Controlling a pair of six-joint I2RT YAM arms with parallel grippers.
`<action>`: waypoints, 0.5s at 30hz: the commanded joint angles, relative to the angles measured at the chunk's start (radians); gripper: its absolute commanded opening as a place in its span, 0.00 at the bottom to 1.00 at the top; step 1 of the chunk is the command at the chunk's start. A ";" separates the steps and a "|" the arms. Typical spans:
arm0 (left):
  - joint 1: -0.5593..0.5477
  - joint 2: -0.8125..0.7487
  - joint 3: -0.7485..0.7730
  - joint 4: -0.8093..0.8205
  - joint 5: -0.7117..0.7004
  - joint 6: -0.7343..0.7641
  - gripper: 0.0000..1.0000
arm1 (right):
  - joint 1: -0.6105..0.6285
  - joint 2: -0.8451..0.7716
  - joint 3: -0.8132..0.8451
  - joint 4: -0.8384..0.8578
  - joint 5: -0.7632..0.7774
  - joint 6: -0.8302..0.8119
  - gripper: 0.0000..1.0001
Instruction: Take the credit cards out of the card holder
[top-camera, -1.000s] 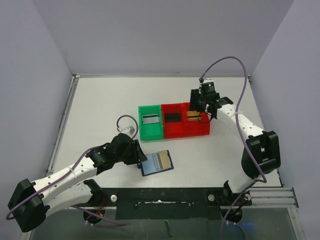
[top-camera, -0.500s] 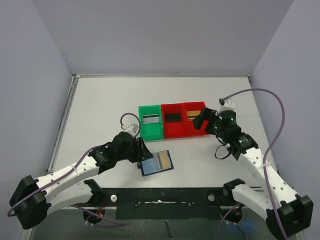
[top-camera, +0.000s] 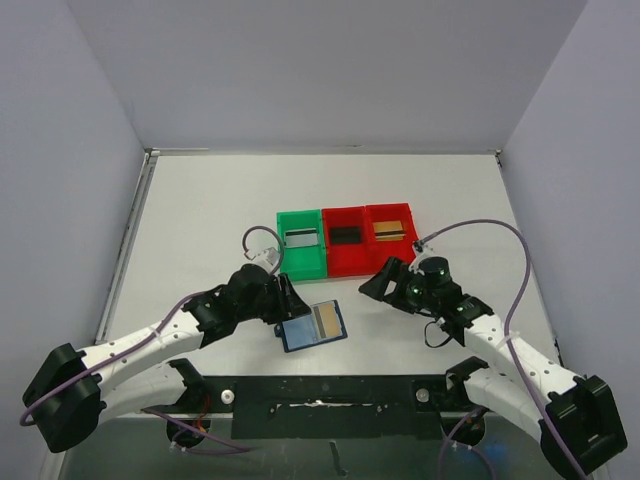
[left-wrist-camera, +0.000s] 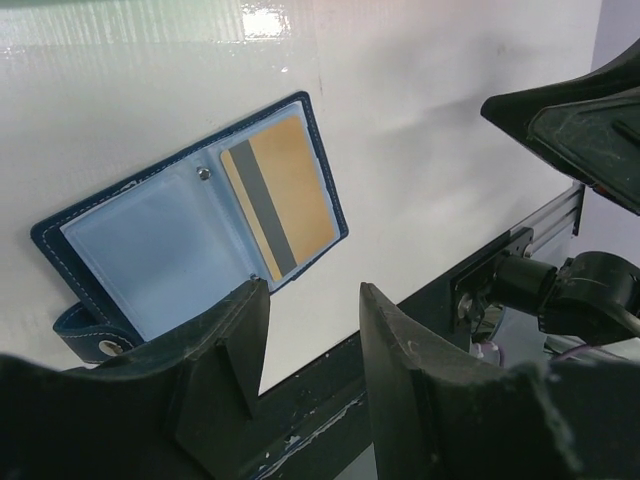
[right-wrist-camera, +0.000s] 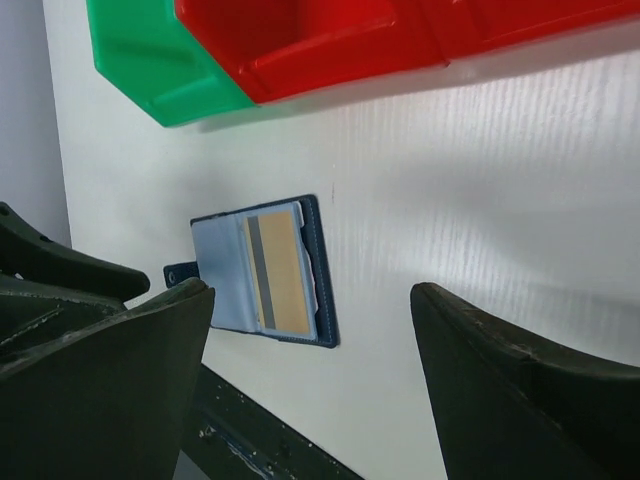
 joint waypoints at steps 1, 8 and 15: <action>-0.005 -0.020 -0.016 0.065 0.006 -0.015 0.40 | 0.075 0.075 0.053 0.086 0.031 0.058 0.80; -0.005 -0.027 -0.013 0.042 -0.005 -0.015 0.40 | 0.196 0.241 0.114 0.132 0.102 0.083 0.68; -0.004 -0.032 -0.008 0.016 -0.002 -0.012 0.40 | 0.274 0.417 0.173 0.188 0.104 0.104 0.63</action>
